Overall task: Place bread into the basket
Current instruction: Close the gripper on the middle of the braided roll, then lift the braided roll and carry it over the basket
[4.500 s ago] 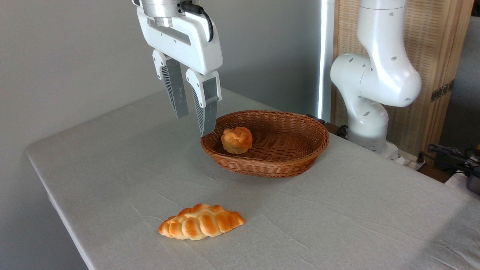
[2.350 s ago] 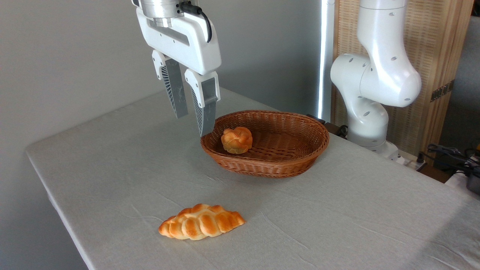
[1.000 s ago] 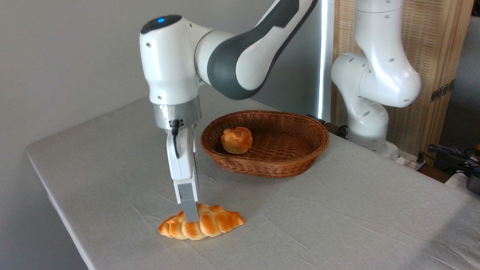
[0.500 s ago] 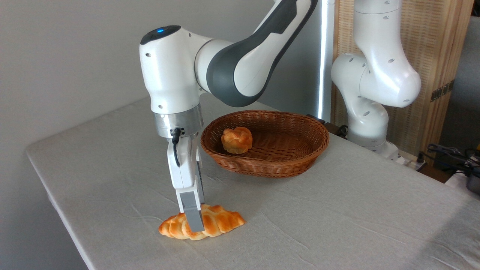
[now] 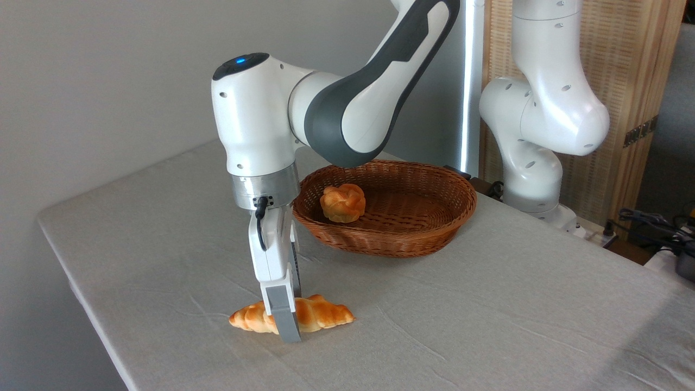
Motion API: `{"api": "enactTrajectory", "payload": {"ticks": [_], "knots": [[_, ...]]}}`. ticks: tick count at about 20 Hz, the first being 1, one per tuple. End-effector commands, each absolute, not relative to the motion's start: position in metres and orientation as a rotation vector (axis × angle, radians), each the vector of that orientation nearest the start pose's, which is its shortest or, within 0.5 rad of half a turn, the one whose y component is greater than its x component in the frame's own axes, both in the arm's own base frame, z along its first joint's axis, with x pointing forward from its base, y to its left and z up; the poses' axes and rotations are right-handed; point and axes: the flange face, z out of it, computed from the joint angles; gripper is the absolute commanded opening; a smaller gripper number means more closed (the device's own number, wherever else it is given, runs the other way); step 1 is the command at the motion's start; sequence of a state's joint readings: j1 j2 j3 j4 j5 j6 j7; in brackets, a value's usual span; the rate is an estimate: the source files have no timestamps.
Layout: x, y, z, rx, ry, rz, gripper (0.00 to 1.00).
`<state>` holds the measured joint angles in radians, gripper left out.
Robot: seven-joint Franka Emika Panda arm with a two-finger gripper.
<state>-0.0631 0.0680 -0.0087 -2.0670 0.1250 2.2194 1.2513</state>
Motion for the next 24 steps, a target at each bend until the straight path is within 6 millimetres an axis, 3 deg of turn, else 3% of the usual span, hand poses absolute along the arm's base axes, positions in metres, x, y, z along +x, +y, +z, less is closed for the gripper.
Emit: {"api": "enactTrajectory", "payload": {"ticks": [1, 6, 18, 21, 24], "knots": [[0.566, -0.037, 0.404, -2.265, 1.953, -0.019, 0.21], [0.566, -0.037, 0.403, -2.264, 1.956, -0.017, 0.13], [0.565, -0.037, 0.404, -2.267, 1.954, -0.015, 0.13], [0.565, -0.037, 0.411, -2.271, 1.944, -0.023, 0.13], [0.562, -0.034, 0.434, -2.299, 1.914, -0.073, 0.14]]}}
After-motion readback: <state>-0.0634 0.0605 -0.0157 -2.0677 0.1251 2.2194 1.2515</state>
